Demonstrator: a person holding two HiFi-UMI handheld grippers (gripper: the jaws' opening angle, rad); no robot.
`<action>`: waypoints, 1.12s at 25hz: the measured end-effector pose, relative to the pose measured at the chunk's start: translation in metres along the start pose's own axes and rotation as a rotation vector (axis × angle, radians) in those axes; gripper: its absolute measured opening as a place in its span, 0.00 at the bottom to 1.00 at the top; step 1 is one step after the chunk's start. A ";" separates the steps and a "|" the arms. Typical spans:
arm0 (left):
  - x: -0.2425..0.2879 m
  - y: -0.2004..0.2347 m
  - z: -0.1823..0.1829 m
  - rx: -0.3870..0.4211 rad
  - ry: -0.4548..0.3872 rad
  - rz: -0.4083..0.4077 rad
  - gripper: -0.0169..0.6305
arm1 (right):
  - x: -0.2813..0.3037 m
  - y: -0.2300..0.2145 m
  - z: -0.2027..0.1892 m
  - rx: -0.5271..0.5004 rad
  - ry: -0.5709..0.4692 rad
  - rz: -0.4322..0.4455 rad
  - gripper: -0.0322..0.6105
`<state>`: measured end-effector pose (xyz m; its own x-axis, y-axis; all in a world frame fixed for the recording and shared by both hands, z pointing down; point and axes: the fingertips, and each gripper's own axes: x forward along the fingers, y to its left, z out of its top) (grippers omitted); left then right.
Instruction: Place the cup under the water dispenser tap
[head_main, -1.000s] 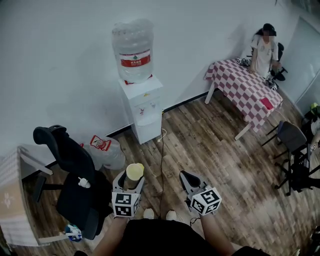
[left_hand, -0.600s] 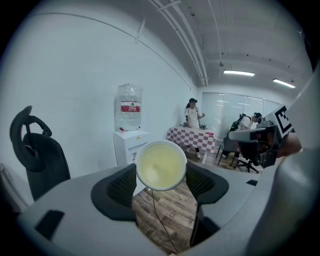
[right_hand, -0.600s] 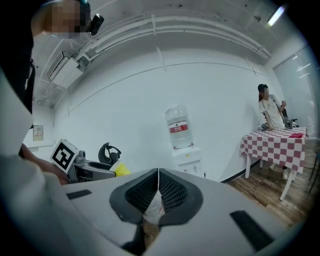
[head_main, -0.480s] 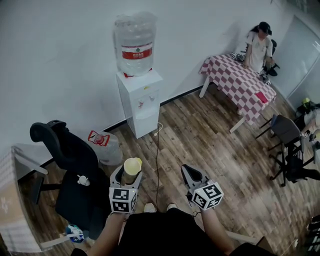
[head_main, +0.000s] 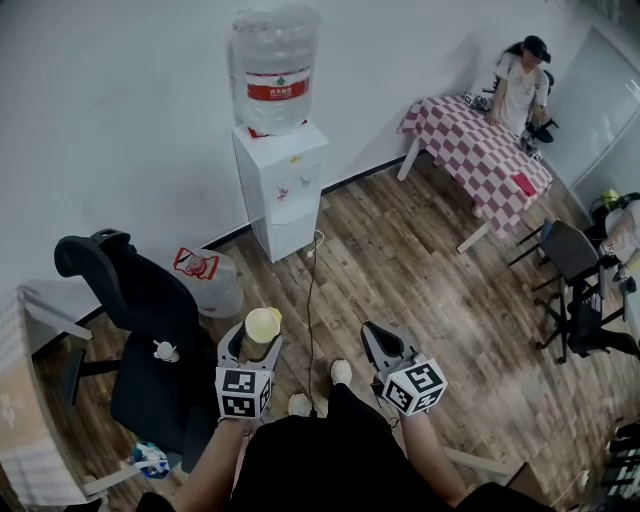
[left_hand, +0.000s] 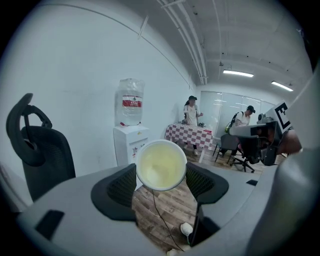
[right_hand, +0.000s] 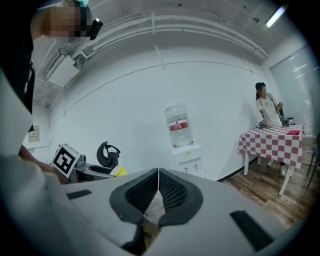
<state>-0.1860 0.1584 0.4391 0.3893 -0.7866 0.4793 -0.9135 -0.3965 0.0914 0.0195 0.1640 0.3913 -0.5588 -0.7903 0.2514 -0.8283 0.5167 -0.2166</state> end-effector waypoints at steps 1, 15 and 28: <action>0.002 0.001 0.000 -0.002 0.002 0.000 0.52 | 0.003 0.000 -0.001 0.000 0.004 0.003 0.09; 0.068 -0.006 0.038 -0.004 -0.005 0.045 0.52 | 0.053 -0.063 0.020 -0.008 0.003 0.079 0.09; 0.146 -0.025 0.092 0.010 -0.010 0.118 0.52 | 0.100 -0.150 0.053 -0.021 -0.002 0.166 0.09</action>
<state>-0.0951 0.0099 0.4268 0.2800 -0.8328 0.4776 -0.9520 -0.3050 0.0262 0.0897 -0.0104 0.3986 -0.6879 -0.6940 0.2124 -0.7253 0.6471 -0.2350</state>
